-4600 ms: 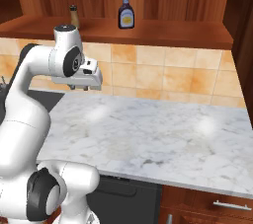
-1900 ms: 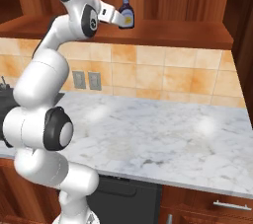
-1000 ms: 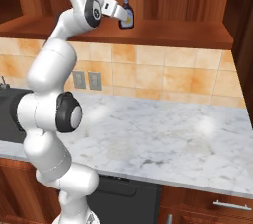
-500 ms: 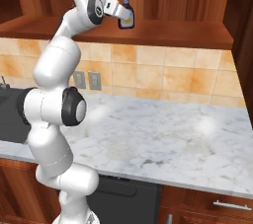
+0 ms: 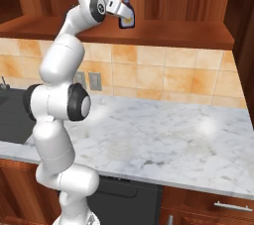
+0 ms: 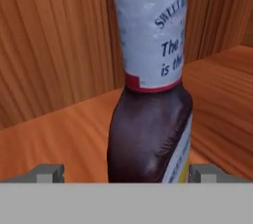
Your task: Take 2 condiments from the cabinet and move them on the counter near the stove.Make sure the condiments are lined up with each other, next to each other.
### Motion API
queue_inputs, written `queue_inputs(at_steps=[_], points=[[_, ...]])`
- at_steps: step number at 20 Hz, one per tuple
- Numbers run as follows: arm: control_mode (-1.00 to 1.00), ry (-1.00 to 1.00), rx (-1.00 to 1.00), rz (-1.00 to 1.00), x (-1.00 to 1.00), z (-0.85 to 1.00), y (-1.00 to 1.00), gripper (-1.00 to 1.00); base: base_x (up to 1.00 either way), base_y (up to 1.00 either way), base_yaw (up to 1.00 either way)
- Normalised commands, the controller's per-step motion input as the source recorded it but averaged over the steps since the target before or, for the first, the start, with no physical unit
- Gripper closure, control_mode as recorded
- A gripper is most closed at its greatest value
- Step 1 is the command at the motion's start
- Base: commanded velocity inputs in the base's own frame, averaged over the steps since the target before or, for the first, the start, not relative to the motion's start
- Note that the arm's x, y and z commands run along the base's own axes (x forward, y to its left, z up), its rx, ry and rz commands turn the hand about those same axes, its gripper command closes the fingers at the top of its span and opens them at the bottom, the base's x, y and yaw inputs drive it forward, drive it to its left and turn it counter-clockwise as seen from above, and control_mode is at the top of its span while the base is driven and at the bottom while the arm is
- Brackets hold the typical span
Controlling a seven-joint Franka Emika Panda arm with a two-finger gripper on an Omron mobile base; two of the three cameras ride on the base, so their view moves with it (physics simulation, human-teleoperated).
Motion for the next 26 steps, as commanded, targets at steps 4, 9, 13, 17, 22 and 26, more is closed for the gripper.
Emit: queue_inputs(at_steps=[4,9,13,17,22,26], points=[[-1.0,0.01,0.0,-0.02,0.07,0.0,-0.02,-1.0,0.0,0.0,0.0],[-1.0,0.0,0.0,-0.02,0.0,0.0,-0.1,1.0,0.0,0.0,0.0],[-1.0,0.0,0.0,-0.01,0.0,0.0,-0.15,1.0,0.0,0.0,0.0],[-1.0,-0.01,0.0,0.0,0.0,-0.12,-0.17,1.0,0.0,0.0,0.0],[-1.0,-0.06,-0.13,0.0,0.0,-0.31,-0.08,1.0,0.0,0.0,0.0],[-1.0,-0.06,-0.08,0.0,-0.25,-0.05,0.0,1.0,0.0,0.0,0.0]])
